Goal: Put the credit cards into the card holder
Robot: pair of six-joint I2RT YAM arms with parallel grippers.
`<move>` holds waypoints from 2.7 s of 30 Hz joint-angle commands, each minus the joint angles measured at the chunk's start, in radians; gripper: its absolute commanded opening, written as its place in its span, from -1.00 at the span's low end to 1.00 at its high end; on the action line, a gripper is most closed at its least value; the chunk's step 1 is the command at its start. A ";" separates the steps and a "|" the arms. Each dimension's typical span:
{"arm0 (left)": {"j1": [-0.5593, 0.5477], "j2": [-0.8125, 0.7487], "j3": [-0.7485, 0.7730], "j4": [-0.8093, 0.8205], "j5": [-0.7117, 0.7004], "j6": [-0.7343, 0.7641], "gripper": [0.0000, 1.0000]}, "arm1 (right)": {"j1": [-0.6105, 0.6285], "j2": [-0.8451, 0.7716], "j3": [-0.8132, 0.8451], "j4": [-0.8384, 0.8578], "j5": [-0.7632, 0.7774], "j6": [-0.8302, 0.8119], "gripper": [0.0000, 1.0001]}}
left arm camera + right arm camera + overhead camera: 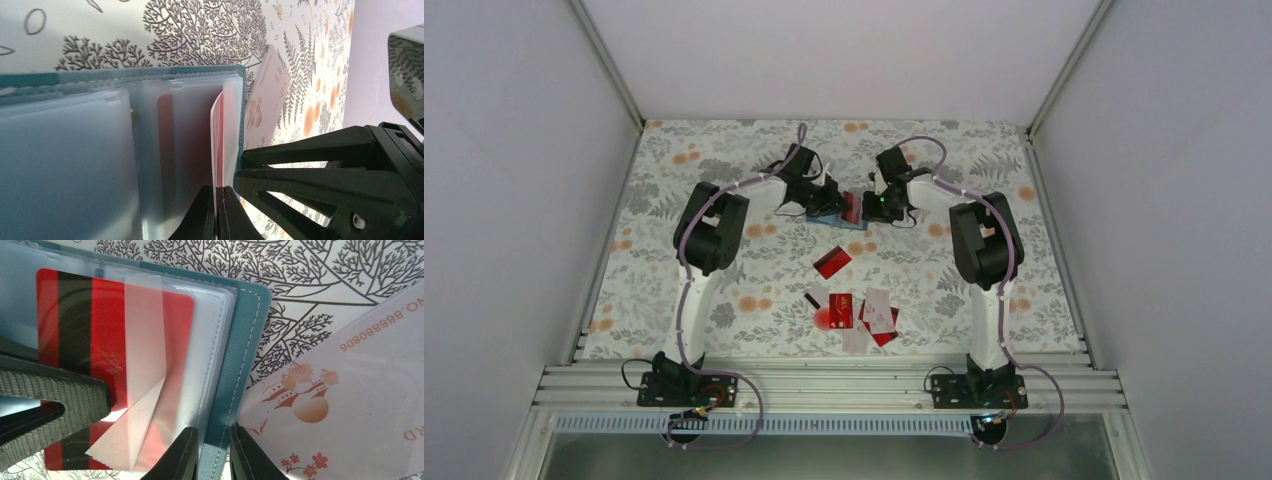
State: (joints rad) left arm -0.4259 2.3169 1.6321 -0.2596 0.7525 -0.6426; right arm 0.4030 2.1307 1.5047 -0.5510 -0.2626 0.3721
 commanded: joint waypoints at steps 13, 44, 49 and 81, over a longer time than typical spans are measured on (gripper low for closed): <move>-0.038 0.117 0.080 -0.182 -0.059 0.156 -0.95 | 0.002 -0.005 -0.012 -0.100 0.027 -0.028 -0.65; -0.061 -0.090 0.210 -0.584 -0.354 0.288 0.66 | -0.004 -0.254 -0.004 -0.216 0.118 0.004 -0.45; -0.059 -0.161 0.219 -0.599 -0.474 0.368 0.80 | -0.004 -0.333 -0.079 -0.187 0.081 0.057 -0.38; -0.145 0.114 0.548 -0.693 -1.137 0.608 0.27 | -0.095 -0.379 -0.108 -0.229 -0.045 -0.016 -0.22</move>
State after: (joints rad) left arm -0.5667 2.4332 2.1807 -0.9276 -0.2836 -0.0177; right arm 0.3180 1.7496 1.3560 -0.7471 -0.3065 0.3500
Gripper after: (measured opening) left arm 0.670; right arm 0.390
